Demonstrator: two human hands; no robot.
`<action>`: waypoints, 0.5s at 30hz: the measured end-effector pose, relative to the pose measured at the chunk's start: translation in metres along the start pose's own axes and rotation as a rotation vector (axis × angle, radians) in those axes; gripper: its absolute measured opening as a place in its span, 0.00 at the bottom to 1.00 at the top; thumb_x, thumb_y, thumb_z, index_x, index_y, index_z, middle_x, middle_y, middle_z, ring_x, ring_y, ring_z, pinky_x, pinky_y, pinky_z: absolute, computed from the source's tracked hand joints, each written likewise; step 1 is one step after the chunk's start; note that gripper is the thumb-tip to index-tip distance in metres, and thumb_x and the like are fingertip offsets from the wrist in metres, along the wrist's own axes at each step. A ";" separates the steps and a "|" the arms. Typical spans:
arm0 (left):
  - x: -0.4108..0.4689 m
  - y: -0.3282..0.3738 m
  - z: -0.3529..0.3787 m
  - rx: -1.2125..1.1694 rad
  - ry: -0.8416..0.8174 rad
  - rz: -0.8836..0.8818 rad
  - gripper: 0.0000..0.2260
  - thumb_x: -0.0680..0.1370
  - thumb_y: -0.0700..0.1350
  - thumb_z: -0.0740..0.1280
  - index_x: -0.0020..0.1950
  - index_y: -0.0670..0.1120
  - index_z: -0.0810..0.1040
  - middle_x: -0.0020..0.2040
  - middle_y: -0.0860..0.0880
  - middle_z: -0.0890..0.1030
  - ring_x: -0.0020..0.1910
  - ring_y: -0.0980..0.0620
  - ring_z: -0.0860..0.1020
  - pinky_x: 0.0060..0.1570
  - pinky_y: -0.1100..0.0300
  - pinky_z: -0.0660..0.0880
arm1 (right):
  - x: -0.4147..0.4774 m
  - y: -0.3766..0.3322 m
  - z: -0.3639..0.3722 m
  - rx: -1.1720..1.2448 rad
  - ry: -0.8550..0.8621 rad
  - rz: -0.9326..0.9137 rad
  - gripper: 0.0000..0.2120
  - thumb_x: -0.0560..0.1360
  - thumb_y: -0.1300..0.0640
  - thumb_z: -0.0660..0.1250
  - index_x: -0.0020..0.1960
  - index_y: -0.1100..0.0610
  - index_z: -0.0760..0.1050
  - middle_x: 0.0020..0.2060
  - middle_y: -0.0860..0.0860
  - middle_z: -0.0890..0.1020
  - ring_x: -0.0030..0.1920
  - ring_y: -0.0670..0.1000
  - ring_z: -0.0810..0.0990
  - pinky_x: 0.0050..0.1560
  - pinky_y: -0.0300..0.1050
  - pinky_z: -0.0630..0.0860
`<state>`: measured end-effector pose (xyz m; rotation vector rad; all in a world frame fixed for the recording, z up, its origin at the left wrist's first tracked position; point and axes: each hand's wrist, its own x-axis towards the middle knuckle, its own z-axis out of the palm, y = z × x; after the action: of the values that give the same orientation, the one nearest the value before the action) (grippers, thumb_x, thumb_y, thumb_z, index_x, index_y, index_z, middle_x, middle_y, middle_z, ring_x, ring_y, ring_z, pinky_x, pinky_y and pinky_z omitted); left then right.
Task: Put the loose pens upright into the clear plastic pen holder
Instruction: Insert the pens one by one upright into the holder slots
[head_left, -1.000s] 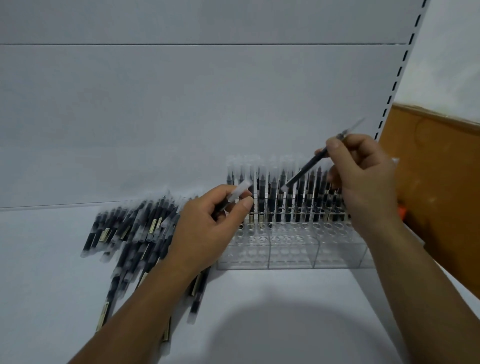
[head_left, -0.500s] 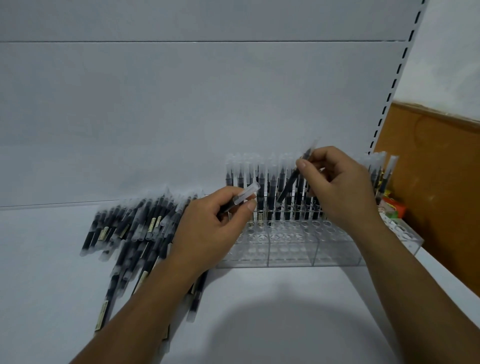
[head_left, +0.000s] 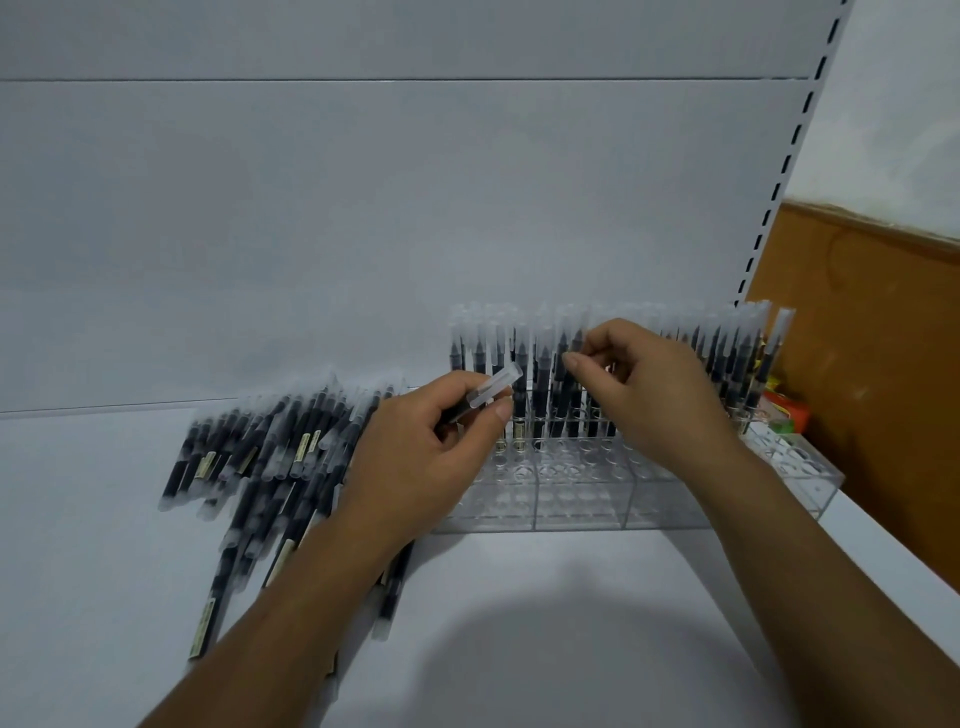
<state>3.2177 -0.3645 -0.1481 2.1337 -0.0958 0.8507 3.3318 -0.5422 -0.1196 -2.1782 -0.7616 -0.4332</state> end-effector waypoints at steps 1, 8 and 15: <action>0.000 0.000 0.000 -0.002 -0.001 0.000 0.10 0.76 0.59 0.64 0.51 0.57 0.79 0.29 0.50 0.75 0.26 0.54 0.69 0.27 0.54 0.70 | 0.000 -0.001 0.000 -0.011 -0.007 -0.001 0.05 0.76 0.47 0.68 0.46 0.46 0.74 0.34 0.39 0.78 0.30 0.39 0.73 0.33 0.38 0.69; 0.000 0.003 0.002 -0.006 -0.014 -0.005 0.08 0.76 0.57 0.65 0.51 0.56 0.79 0.30 0.50 0.75 0.26 0.52 0.70 0.27 0.53 0.70 | -0.001 -0.001 0.000 -0.072 -0.078 0.013 0.07 0.75 0.43 0.69 0.43 0.44 0.75 0.35 0.39 0.79 0.37 0.40 0.77 0.41 0.44 0.77; 0.011 0.012 0.002 0.023 -0.087 -0.030 0.07 0.78 0.52 0.64 0.50 0.54 0.81 0.30 0.51 0.76 0.27 0.54 0.71 0.29 0.55 0.70 | -0.004 -0.003 -0.023 0.321 -0.018 -0.041 0.06 0.73 0.43 0.70 0.43 0.44 0.82 0.31 0.42 0.79 0.31 0.39 0.75 0.34 0.31 0.72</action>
<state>3.2236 -0.3719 -0.1341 2.1882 -0.0985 0.7448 3.3250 -0.5601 -0.1051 -1.8721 -0.8260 -0.2892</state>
